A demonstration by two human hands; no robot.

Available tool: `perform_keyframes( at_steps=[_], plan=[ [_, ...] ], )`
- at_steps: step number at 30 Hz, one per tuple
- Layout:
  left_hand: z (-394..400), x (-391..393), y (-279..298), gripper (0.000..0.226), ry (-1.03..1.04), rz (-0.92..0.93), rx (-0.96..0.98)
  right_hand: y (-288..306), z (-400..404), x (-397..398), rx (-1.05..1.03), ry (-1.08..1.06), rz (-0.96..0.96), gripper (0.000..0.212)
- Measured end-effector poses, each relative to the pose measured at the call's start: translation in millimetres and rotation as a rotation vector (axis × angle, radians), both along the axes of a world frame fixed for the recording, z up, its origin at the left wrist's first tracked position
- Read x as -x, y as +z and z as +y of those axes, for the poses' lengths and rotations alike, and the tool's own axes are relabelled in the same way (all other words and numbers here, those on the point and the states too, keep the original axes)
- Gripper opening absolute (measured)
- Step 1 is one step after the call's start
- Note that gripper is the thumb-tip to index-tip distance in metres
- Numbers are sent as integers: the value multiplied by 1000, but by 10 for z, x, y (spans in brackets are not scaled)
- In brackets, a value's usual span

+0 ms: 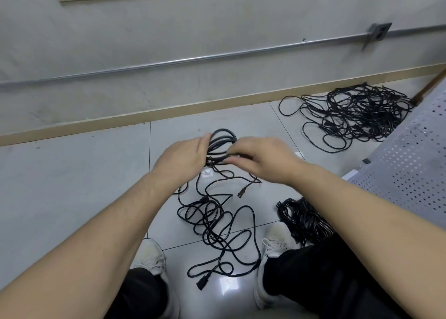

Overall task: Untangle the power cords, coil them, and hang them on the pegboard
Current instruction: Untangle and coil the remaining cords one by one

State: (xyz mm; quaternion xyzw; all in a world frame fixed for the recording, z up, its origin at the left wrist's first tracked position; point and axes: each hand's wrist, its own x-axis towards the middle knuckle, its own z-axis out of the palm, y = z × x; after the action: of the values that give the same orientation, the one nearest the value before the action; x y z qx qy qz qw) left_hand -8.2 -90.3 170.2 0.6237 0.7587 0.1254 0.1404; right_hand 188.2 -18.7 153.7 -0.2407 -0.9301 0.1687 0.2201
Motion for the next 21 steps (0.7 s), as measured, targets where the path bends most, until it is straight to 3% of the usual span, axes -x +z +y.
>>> perform_keyframes(
  at_steps=[4,6,9,11,13,15,17,19,21],
  plan=[
    [-89,-208,47,45,-167,-75,167,79,115,-103,29,-146,94,46],
    [-109,-223,24,40,-256,-196,147,75,160,-141,196,-222,110,52],
    [-123,-257,-1,54,-297,-408,60,26,262,-207,572,-196,221,36],
    [-118,-294,-65,60,-287,-472,19,-19,289,-230,697,-97,224,20],
    [-83,-317,-123,58,-231,-597,-43,-85,278,-219,675,-85,166,23],
    [-36,-306,-123,45,-87,-738,-137,-139,254,-194,659,-176,82,42],
    [7,-275,-95,26,80,-821,-228,-145,231,-166,752,-234,13,28],
    [26,-237,-86,20,191,-808,-272,-115,177,-123,691,-182,-104,25],
    [62,-150,-153,23,251,-723,-270,-67,105,-54,485,-109,-249,27]
  ],
)
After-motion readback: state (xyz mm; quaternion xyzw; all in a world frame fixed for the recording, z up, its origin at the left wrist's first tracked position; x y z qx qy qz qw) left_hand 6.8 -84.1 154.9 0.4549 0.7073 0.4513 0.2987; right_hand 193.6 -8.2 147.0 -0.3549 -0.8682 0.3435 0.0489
